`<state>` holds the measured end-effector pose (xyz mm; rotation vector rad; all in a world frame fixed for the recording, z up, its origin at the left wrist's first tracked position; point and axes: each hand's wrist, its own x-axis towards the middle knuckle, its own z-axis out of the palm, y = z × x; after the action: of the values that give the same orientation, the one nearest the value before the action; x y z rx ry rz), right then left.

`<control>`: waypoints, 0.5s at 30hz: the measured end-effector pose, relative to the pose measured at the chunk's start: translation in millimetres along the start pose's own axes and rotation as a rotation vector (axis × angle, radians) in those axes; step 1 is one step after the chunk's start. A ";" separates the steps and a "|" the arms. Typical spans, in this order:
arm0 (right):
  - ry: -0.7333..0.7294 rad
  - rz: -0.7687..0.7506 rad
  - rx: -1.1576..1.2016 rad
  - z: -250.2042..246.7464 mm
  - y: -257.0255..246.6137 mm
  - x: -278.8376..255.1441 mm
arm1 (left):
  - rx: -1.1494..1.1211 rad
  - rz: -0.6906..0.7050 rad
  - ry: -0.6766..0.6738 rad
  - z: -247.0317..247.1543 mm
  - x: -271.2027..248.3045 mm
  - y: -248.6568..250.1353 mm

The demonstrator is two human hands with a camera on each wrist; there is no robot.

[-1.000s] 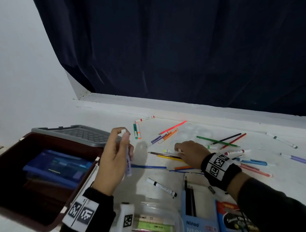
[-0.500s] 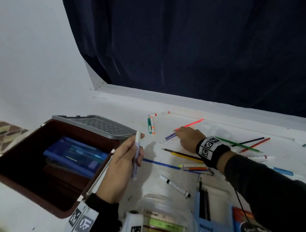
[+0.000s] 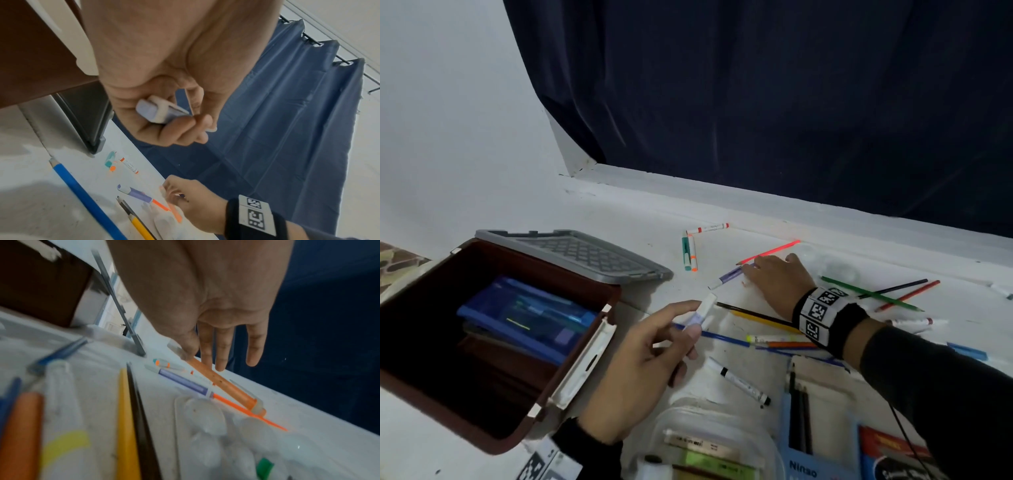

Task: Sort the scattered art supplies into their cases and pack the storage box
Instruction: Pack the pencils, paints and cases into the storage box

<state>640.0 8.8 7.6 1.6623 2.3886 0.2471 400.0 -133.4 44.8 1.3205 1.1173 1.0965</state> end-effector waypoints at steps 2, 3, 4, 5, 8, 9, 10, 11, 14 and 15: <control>0.083 -0.012 0.018 -10.6 1.0 -13.7 | 0.029 0.016 -0.013 1.2 -2.9 1.4; 0.123 -0.013 0.031 -17.3 0.7 -22.7 | 0.046 0.032 -0.018 2.0 -4.5 2.6; 0.157 -0.008 0.053 -24.5 -0.8 -33.4 | 0.065 0.056 -0.022 2.3 -5.5 3.6; 0.187 0.001 0.095 -30.4 -2.8 -44.6 | 0.087 0.084 -0.023 1.8 -6.1 3.8; 0.237 0.050 0.401 -49.6 -15.9 -86.4 | 0.196 0.152 -0.023 -3.5 -7.6 1.4; 0.233 0.063 0.516 -53.4 -20.6 -100.1 | 0.236 0.179 -0.022 -6.2 -9.4 0.7; 0.220 0.073 0.613 -56.0 -25.8 -113.5 | 0.270 0.209 -0.020 -9.4 -11.5 -0.1; 0.210 0.077 0.683 -55.9 -30.8 -126.4 | 0.301 0.238 -0.023 -12.7 -15.1 0.5; 0.146 0.071 0.815 -46.0 -45.1 -160.3 | 0.425 0.301 -0.080 -24.0 -30.1 2.9; 0.110 0.063 0.845 -42.6 -49.5 -170.1 | 0.461 0.311 -0.097 -27.7 -35.6 3.5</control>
<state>640.8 -168.4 50.0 2.0630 2.7115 -0.7934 367.5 -164.6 48.7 1.9409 1.1590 1.0134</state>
